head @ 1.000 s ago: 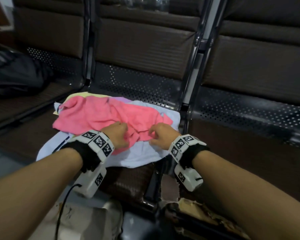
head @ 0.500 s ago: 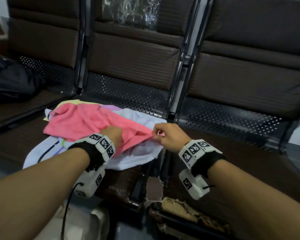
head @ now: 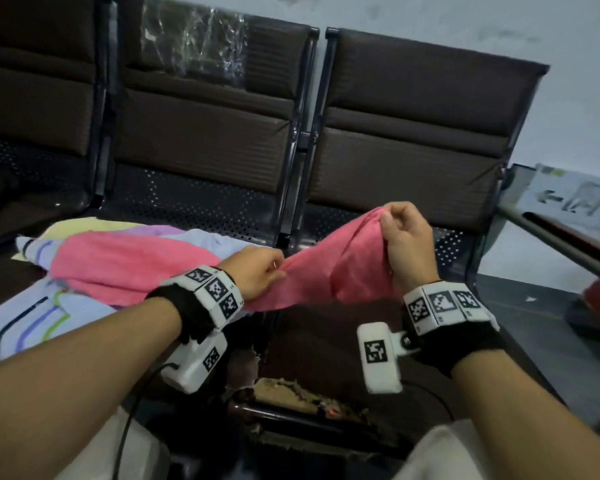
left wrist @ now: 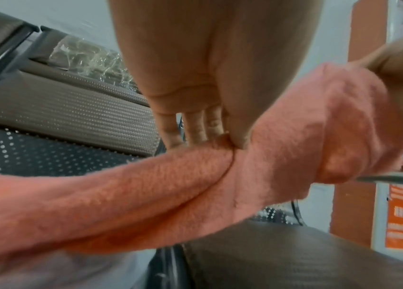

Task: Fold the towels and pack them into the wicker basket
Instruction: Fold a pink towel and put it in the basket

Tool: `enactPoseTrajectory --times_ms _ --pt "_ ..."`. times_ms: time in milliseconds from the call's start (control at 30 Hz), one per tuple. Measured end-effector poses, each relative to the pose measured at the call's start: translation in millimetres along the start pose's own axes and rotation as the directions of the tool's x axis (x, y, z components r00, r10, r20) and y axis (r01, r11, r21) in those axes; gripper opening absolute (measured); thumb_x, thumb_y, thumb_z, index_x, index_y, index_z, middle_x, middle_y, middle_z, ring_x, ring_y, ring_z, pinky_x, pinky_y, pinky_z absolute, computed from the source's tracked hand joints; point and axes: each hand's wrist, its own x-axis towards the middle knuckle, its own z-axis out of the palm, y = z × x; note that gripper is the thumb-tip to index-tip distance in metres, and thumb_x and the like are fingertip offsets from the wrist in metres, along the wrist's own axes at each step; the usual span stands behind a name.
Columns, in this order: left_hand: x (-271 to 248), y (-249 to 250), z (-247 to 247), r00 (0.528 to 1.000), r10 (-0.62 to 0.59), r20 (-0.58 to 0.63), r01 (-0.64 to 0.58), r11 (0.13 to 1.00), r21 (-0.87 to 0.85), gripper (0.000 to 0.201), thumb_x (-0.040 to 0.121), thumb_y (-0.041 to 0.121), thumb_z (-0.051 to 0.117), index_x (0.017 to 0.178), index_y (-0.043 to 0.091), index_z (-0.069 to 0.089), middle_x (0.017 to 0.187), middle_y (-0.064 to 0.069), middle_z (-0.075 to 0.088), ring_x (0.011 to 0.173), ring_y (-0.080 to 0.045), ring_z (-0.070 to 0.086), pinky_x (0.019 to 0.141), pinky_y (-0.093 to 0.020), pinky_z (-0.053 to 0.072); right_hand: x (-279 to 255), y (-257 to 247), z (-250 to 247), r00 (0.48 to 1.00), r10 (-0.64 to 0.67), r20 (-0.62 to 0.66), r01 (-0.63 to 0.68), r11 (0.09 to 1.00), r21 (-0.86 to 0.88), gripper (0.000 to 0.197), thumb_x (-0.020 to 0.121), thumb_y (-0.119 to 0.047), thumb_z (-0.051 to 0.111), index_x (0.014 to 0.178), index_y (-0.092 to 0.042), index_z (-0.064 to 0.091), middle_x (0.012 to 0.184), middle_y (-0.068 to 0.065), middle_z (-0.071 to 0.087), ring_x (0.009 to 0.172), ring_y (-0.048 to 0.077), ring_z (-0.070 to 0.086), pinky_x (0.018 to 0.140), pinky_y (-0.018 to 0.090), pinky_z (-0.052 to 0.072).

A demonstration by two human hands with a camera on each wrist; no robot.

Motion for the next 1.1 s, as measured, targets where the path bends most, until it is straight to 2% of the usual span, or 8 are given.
enactPoseTrajectory --times_ms 133,300,467,533,667,767,933,1100 --pt "5 30 -9 0.992 0.125 -0.029 -0.128 0.951 -0.282 0.014 0.089 0.023 0.062 0.093 0.011 0.066 0.086 -0.006 0.069 0.08 -0.02 0.06 0.077 -0.032 0.045 -4 14 -12 0.997 0.077 0.0 -0.076 0.984 -0.162 0.028 0.091 -0.007 0.055 0.07 -0.025 0.055 0.07 -0.011 0.056 0.065 -0.005 0.052 0.072 0.017 0.043" --pt "9 62 -23 0.973 0.217 -0.077 -0.22 0.777 -0.589 0.006 0.087 0.015 0.064 0.083 0.018 0.067 0.071 0.012 0.065 0.069 0.004 0.056 0.071 -0.015 0.044 -15 11 -4 0.94 0.124 0.317 -0.05 0.972 -0.232 0.016 0.093 -0.025 0.056 0.082 -0.024 0.066 0.09 -0.002 0.069 0.089 0.015 0.063 0.091 0.039 0.05" --pt "11 62 -26 0.972 0.207 -0.108 -0.23 0.763 -0.604 0.007 0.088 0.009 0.061 0.088 0.006 0.067 0.074 0.005 0.064 0.067 0.005 0.056 0.071 -0.012 0.046 -20 4 -4 0.802 0.22 0.555 -0.173 0.976 -0.135 0.051 0.091 -0.058 0.041 0.092 -0.023 0.077 0.097 -0.002 0.075 0.099 0.011 0.067 0.095 0.031 0.048" --pt "12 58 -26 0.975 0.181 -0.13 -0.223 0.774 -0.593 0.01 0.089 0.01 0.06 0.091 0.002 0.066 0.08 -0.005 0.067 0.073 -0.005 0.059 0.074 -0.021 0.048 -22 2 -4 0.763 0.223 0.607 -0.181 0.975 -0.13 0.058 0.087 -0.061 0.042 0.09 -0.014 0.076 0.093 -0.004 0.074 0.094 0.009 0.068 0.091 0.026 0.049" --pt "20 40 -27 0.974 0.093 -0.204 -0.19 0.829 -0.525 0.009 0.089 0.019 0.063 0.086 0.013 0.069 0.081 -0.004 0.069 0.072 -0.016 0.059 0.076 -0.034 0.048 -22 -1 -1 0.718 0.156 0.678 0.018 0.97 -0.243 0.027 0.085 -0.041 0.065 0.078 -0.015 0.07 0.076 -0.005 0.065 0.074 0.007 0.058 0.072 0.024 0.047" --pt "25 30 -22 0.967 0.034 -0.254 -0.165 0.84 -0.517 0.007 0.086 0.024 0.066 0.08 0.022 0.068 0.07 0.006 0.063 0.065 -0.003 0.052 0.07 -0.03 0.044 -21 5 3 0.735 0.211 0.644 0.094 0.91 -0.405 0.015 0.082 -0.029 0.073 0.075 -0.017 0.067 0.079 0.003 0.067 0.076 0.015 0.06 0.081 0.037 0.048" --pt "27 18 -12 0.989 0.045 -0.142 -0.106 0.886 -0.451 0.013 0.077 0.028 0.075 0.083 0.019 0.067 0.079 -0.006 0.068 0.071 -0.013 0.055 0.074 -0.036 0.049 -15 16 -6 0.827 0.192 0.528 0.162 0.818 -0.552 0.016 0.088 -0.025 0.06 0.073 -0.021 0.061 0.073 -0.001 0.064 0.073 0.014 0.058 0.072 0.032 0.045" --pt "26 -4 -2 0.999 0.005 0.048 -0.001 0.997 -0.074 0.037 0.084 0.031 0.068 0.056 0.02 0.045 0.057 0.004 0.049 0.062 -0.017 0.047 0.058 -0.028 0.032 4 24 -27 0.993 0.052 0.104 0.013 0.841 -0.541 0.019 0.092 -0.018 0.046 0.088 -0.016 0.064 0.088 0.002 0.068 0.087 0.019 0.058 0.076 0.031 0.041"
